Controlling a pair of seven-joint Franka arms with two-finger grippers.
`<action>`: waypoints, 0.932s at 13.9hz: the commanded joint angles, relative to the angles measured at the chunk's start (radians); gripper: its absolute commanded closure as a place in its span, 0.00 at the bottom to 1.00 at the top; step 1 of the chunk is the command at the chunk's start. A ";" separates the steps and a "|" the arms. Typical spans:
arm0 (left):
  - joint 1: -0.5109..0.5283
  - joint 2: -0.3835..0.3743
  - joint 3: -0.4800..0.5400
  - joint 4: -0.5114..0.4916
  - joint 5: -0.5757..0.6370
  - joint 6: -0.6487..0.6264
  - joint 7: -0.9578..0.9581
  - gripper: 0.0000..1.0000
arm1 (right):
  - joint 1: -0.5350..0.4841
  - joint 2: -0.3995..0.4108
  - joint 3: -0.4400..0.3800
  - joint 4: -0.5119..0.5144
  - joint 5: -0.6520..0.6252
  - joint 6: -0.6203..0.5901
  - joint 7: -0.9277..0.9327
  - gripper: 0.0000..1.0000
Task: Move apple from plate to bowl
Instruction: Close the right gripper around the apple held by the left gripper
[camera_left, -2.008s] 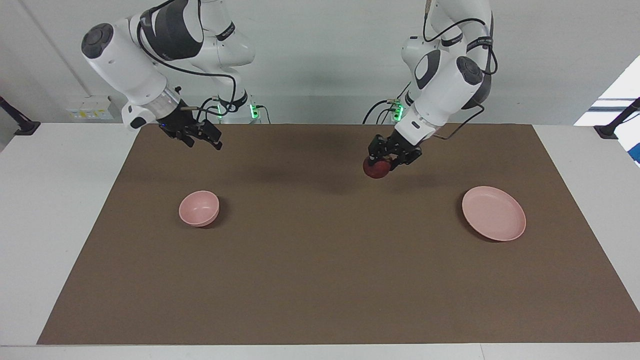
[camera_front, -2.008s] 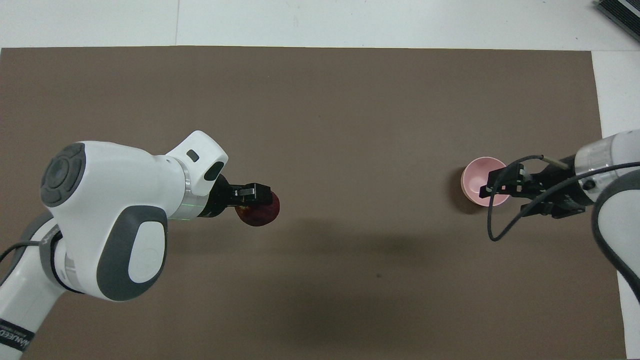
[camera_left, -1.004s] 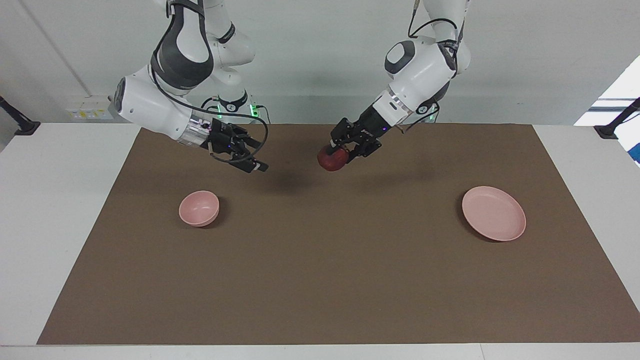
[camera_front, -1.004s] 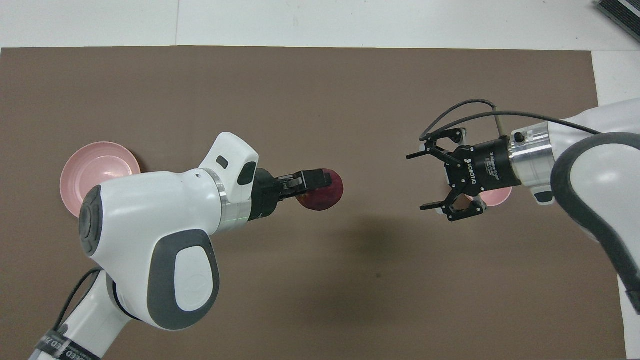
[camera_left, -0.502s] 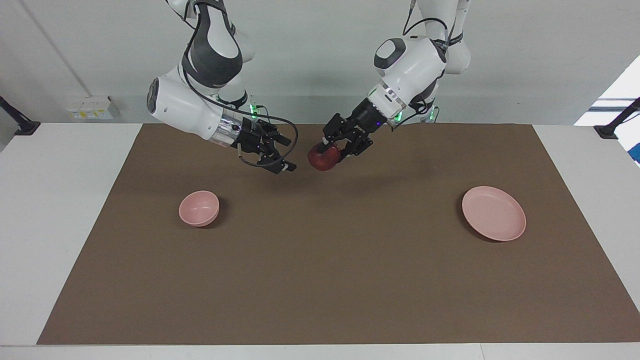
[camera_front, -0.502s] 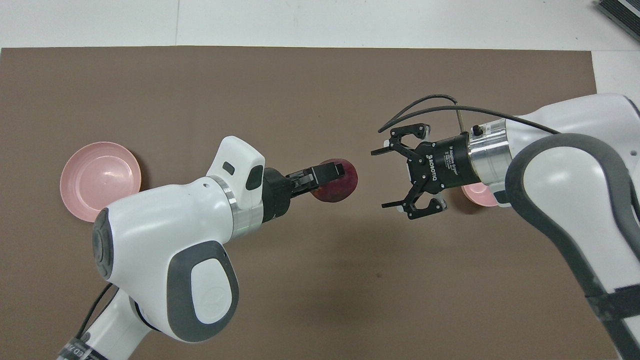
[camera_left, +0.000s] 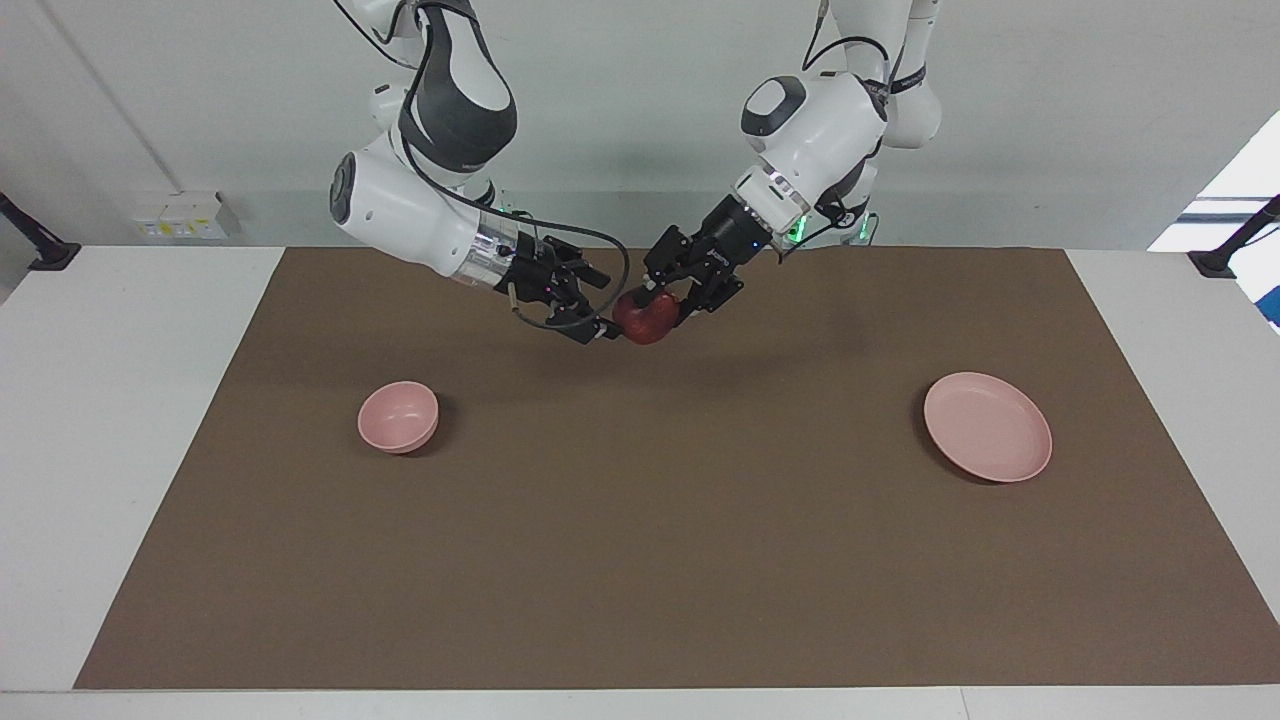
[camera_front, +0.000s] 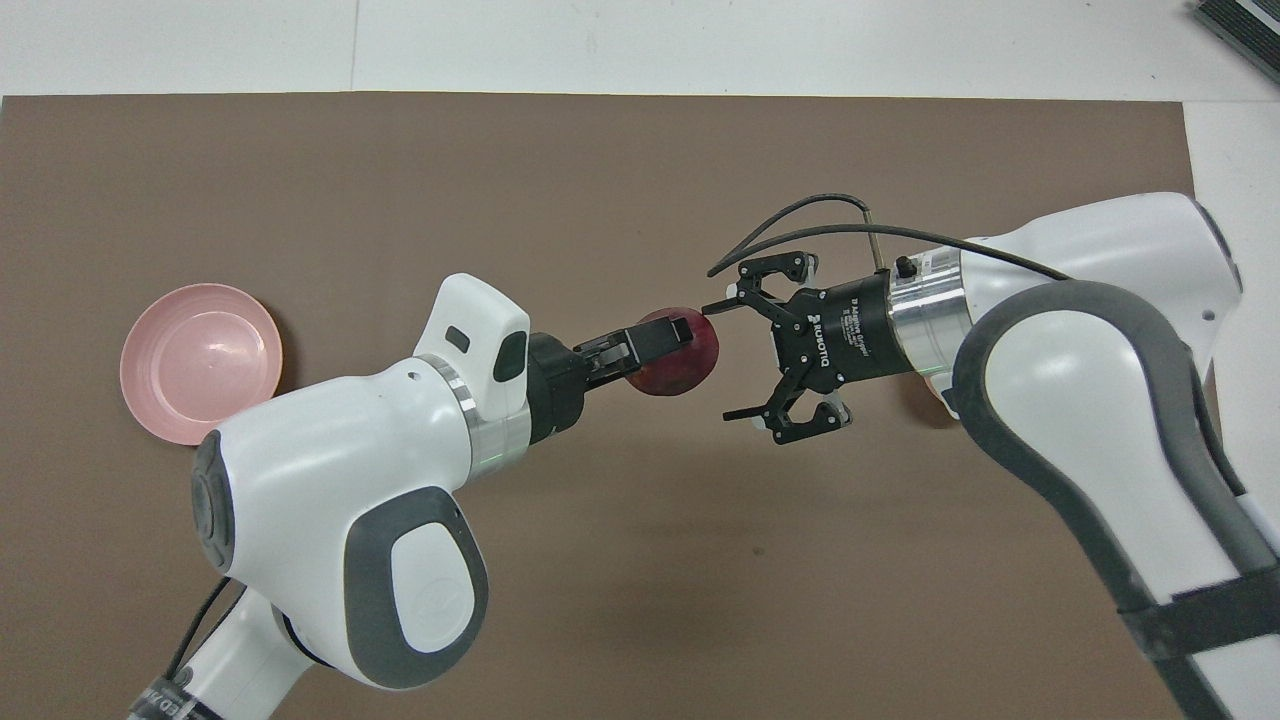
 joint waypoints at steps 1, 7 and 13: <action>-0.008 0.001 -0.012 0.006 -0.024 0.029 -0.013 1.00 | 0.033 0.013 0.010 0.018 0.028 0.056 0.058 0.00; -0.008 -0.001 -0.024 0.008 -0.024 0.027 -0.023 1.00 | 0.055 0.014 0.011 0.018 0.025 0.076 0.060 0.00; -0.008 -0.002 -0.024 0.008 -0.023 0.025 -0.025 1.00 | 0.050 0.014 0.013 0.016 0.017 0.073 -0.011 0.46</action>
